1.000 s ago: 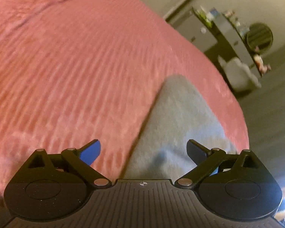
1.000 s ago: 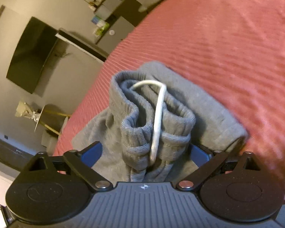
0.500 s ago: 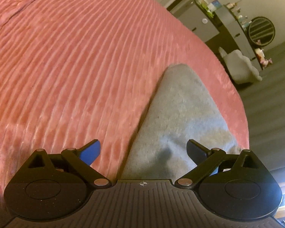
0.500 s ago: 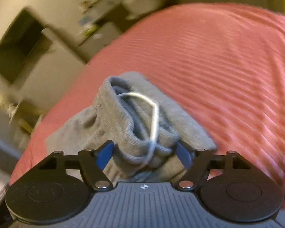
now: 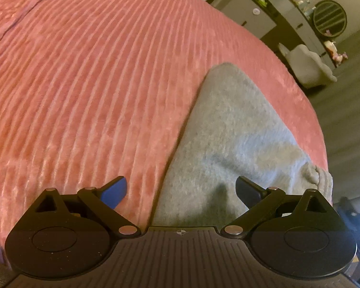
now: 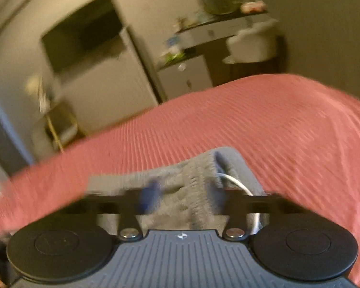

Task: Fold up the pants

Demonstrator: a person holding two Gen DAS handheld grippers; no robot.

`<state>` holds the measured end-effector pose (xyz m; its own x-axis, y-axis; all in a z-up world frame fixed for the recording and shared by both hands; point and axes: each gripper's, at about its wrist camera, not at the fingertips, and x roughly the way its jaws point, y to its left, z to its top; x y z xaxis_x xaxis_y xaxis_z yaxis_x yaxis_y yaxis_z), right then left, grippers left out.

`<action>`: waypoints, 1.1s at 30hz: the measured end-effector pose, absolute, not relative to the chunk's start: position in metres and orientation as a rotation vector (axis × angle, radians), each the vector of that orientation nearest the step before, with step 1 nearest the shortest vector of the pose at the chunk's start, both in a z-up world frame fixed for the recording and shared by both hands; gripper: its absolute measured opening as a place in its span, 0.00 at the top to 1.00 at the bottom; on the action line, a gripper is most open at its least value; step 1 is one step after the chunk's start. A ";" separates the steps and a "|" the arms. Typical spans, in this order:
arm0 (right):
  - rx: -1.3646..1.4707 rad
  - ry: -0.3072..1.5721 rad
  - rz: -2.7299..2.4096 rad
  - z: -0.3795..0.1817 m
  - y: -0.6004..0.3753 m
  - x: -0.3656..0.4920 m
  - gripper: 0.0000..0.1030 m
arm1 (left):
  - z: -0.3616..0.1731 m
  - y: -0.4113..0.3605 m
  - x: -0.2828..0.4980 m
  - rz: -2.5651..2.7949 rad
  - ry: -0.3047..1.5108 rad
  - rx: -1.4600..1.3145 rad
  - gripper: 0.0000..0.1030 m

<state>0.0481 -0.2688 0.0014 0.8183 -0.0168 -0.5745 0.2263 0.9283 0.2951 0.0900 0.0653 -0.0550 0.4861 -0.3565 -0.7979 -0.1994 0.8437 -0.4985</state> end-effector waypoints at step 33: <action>0.465 0.892 -0.200 -0.033 -0.304 0.034 0.05 | -0.045 0.017 0.088 -0.113 1.037 -0.238 0.03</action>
